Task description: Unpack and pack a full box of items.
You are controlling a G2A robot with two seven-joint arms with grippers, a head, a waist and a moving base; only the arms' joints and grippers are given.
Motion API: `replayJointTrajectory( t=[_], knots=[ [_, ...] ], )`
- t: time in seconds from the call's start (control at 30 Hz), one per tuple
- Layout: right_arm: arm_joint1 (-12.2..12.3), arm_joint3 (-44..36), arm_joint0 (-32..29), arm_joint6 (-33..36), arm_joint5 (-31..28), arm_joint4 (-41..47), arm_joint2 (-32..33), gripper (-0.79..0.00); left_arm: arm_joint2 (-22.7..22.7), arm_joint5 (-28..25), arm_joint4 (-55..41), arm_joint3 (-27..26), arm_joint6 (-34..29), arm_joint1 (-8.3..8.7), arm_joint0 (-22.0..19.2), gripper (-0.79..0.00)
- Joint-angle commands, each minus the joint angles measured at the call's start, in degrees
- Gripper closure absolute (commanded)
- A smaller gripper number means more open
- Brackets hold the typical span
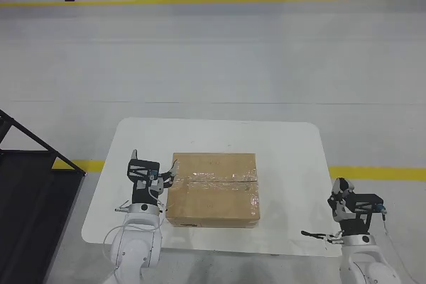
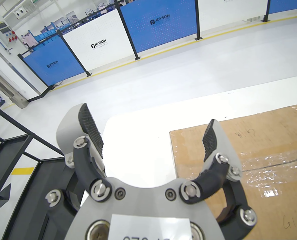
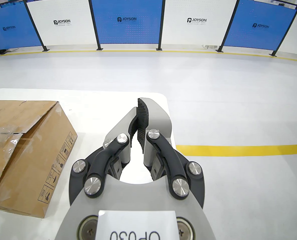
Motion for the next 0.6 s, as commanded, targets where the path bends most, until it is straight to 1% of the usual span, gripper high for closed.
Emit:
replayJointTrajectory(
  t=[0.0,0.17,0.33,0.43,0.57],
  knots=[
    [-0.15,0.11,0.06,0.1,-0.41,-0.17,-0.14,0.0,0.0,0.0,0.0,0.0,0.0,0.0,0.0,-0.785],
    [-0.72,-0.13,-0.65,-1.0,-0.44,-0.15,-1.75,0.0,0.0,0.0,0.0,0.0,0.0,0.0,0.0,-0.785],
    [-1.38,1.08,-1.04,-2.03,-1.54,-1.31,-5.83,0.0,0.0,0.0,0.0,0.0,0.0,0.0,0.0,-0.785],
    [-1.8,3.16,-0.08,-2.5,-3.05,-1.53,-8.45,0.0,0.0,0.0,0.0,0.0,0.0,0.0,0.0,-0.785],
    [-2.32,7.05,2.68,-2.6,-6.2,-2.18,-11.79,0.0,0.0,0.0,0.0,0.0,0.0,0.0,0.0,-0.785]
  ],
)
